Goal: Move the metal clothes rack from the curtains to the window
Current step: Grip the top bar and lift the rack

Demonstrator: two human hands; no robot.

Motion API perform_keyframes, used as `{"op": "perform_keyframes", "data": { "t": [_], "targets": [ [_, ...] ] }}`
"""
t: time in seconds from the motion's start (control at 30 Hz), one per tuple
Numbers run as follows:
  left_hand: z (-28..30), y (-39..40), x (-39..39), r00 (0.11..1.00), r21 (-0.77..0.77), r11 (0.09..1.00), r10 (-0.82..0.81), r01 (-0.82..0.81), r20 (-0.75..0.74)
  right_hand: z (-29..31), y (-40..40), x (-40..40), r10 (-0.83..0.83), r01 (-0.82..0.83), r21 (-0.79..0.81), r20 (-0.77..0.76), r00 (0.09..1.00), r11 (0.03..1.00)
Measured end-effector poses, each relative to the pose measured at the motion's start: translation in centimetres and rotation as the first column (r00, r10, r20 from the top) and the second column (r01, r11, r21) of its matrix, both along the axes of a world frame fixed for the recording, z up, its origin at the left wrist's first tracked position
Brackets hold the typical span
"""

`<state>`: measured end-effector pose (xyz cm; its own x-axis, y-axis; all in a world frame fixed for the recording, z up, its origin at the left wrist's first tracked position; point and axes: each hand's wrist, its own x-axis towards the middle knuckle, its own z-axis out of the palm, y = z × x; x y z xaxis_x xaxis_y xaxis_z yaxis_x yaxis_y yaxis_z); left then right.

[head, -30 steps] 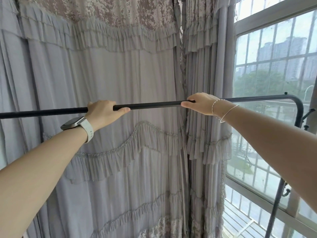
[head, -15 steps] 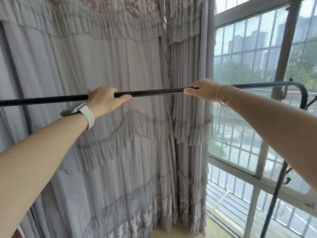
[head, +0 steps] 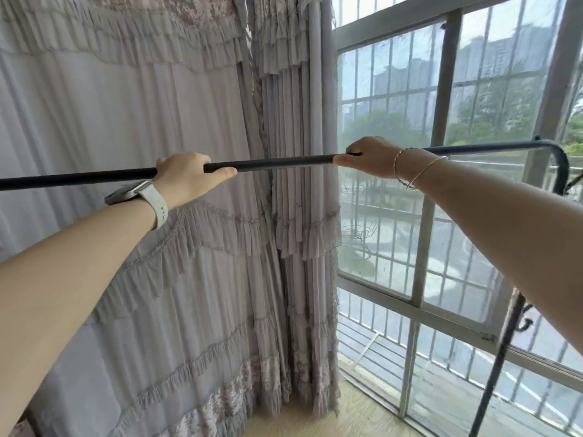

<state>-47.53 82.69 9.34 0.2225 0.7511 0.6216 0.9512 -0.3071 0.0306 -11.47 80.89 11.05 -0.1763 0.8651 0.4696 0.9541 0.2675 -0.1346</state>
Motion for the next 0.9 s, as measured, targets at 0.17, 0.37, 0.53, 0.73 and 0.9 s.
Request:
{"op": "perform_keyframes", "data": {
  "t": [0.17, 0.37, 0.53, 0.73, 0.9],
  "targets": [
    [-0.1, 1.6, 5.3, 0.996, -0.015, 0.996, -0.084, 0.085, 0.025, 0.0, -1.9, 4.8, -0.082, 0.082, -0.001, -0.01, 0.997, 0.997],
    [-0.1, 4.0, 12.3, 0.982, -0.042, 0.982, -0.184, 0.186, 0.041, -0.3, -3.1, 11.4, -0.186, 0.185, -0.017, -0.065, 0.98, 0.983],
    [-0.1, 5.8, 17.7, 0.967, -0.04, 0.966, -0.252, 0.254, 0.042, -0.5, -4.0, 16.1, -0.257, 0.26, 0.015, -0.089, 0.962, 0.966],
    [-0.3, 7.6, 24.2, 0.923, -0.005, 0.924, -0.38, 0.381, 0.059, -0.8, -6.2, 21.2, -0.36, 0.365, 0.064, -0.079, 0.93, 0.929],
    [-0.1, 7.6, 30.2, 0.887, -0.042, 0.886, -0.46, 0.462, 0.049, -0.9, -8.6, 25.3, -0.413, 0.419, 0.048, -0.097, 0.906, 0.907]
  ]
}}
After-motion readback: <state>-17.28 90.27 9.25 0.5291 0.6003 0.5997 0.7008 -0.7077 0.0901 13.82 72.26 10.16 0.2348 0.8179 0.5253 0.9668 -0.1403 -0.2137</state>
